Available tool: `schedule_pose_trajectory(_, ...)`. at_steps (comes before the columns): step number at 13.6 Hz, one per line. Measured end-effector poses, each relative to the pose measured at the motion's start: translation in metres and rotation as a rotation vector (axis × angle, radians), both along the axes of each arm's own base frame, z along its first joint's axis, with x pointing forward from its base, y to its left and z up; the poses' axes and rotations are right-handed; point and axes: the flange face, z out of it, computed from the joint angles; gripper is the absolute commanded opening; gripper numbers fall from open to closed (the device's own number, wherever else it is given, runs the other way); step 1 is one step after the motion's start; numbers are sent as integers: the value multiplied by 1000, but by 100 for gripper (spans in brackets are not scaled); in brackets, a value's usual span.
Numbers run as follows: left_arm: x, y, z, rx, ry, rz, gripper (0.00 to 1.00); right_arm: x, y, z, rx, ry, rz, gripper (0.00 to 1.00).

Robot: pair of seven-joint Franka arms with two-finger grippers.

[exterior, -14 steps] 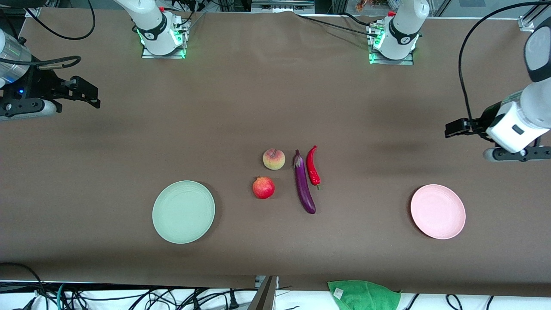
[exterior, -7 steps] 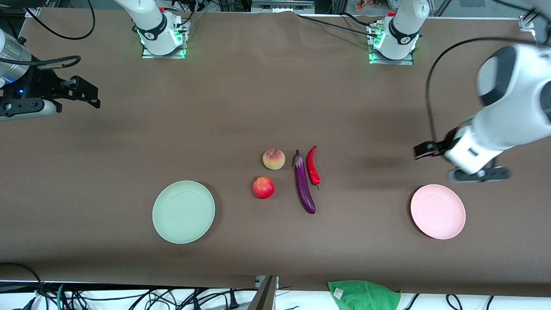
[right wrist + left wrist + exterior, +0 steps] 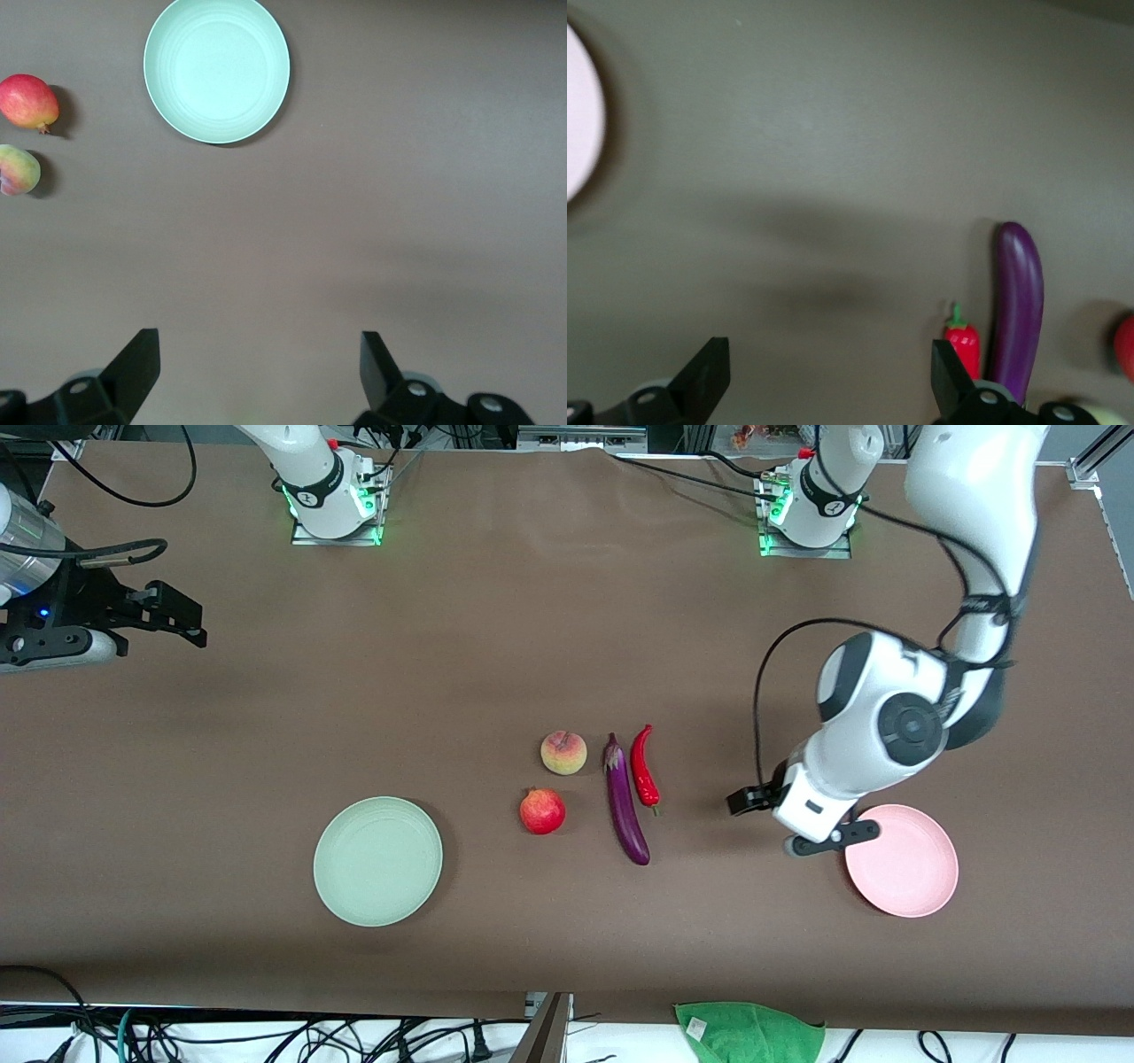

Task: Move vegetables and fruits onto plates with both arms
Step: 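Move the left gripper over the red chili and grasp it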

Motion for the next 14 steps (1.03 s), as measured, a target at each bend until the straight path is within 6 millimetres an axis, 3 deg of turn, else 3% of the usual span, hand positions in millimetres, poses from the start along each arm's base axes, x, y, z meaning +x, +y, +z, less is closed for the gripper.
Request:
schedule_pose_trajectory(3,-7,-42,-45,7,-12,-10,100,0,0,0,0,0,0,100)
schedule_pose_trajectory(7,-39,-101,-81,73,15,-40,100,0,0,0,0,1,0,100)
schedule_pose_trajectory(9,-54,-115,-97,68,10,-63,100,0,0,0,0,2,0,100)
schedule_pose_trajectory(12,-75,-118,-128,47,-14,-75,100,0,0,0,0,1,0,100)
schedule_pose_trajectory(14,-85,-122,-138,44,-9,-70,100,0,0,0,0,1,0,100)
